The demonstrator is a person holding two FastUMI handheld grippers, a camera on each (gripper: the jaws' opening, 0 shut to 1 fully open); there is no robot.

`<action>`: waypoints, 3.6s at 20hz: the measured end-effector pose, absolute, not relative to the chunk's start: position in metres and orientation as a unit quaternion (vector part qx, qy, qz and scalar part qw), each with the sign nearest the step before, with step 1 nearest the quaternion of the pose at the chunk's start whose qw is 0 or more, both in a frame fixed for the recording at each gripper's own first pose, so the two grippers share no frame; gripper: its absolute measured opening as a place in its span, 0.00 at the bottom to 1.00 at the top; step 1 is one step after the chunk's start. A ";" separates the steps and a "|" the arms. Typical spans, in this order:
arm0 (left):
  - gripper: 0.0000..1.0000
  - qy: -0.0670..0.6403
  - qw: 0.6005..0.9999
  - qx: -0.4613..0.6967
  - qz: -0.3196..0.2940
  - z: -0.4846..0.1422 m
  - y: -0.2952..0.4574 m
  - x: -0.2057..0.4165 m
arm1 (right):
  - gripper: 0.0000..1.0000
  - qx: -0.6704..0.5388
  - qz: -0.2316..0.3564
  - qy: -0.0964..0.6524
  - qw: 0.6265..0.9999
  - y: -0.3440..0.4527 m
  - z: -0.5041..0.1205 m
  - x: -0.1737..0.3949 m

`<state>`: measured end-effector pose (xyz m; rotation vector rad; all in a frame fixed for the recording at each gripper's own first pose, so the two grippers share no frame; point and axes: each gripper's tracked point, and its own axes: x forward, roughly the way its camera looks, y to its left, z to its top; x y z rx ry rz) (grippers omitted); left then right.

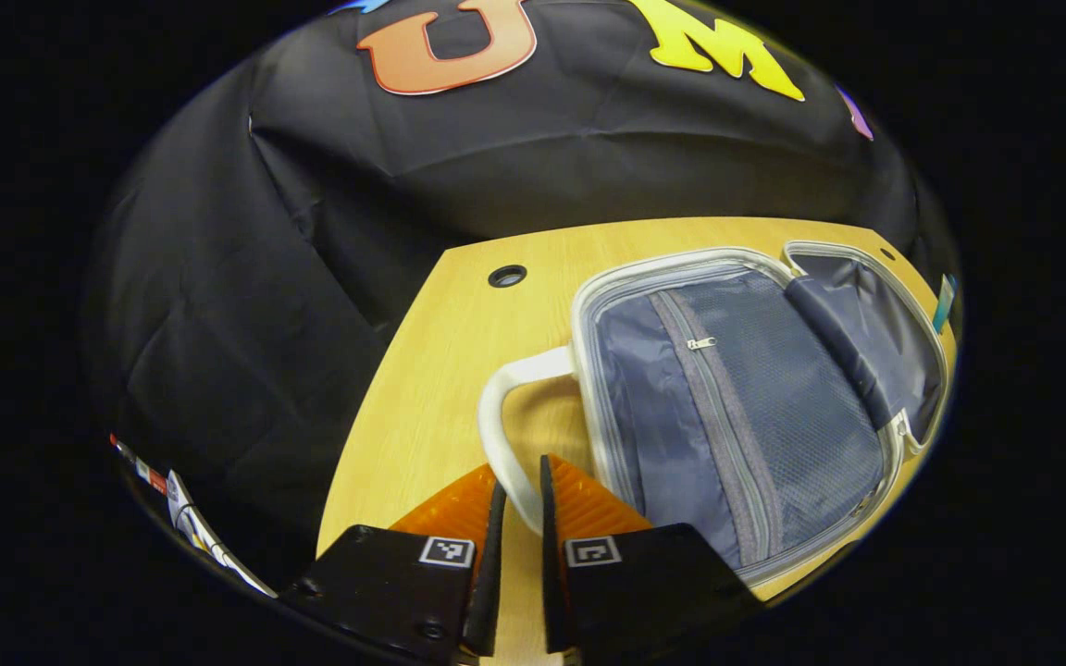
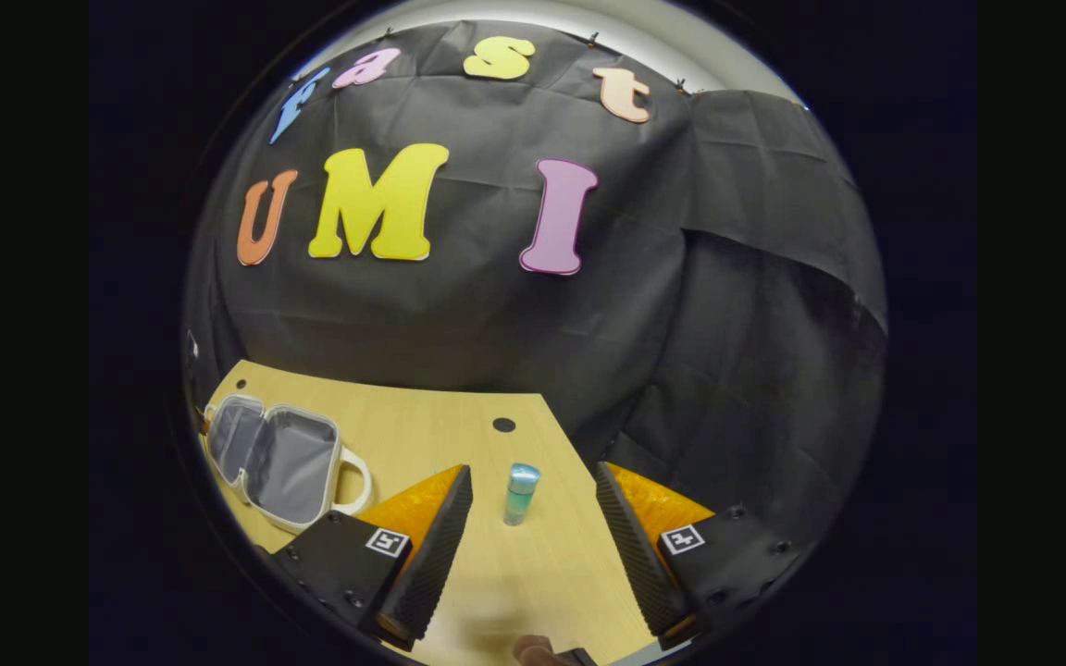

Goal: First open the suitcase, pack the skin care products into it, and then close the suitcase.

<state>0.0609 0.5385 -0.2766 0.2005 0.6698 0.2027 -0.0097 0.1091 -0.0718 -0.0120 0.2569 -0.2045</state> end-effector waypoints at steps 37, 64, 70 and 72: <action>1.00 0.294 0.931 0.007 -0.217 -0.284 -0.138 0.096 | 0.80 -0.036 -0.012 0.174 0.984 -0.079 -0.151 0.015; 0.41 0.277 0.944 0.044 -0.175 -0.257 -0.105 0.115 | 0.79 -0.033 0.034 0.216 0.975 -0.018 -0.177 0.053; 0.40 0.261 0.953 0.042 -0.149 -0.213 -0.040 0.085 | 0.80 0.001 0.064 0.198 0.978 0.045 -0.171 0.070; 0.41 0.256 0.956 0.040 -0.135 -0.202 -0.016 0.076 | 0.79 0.000 0.072 0.187 0.980 0.066 -0.175 0.087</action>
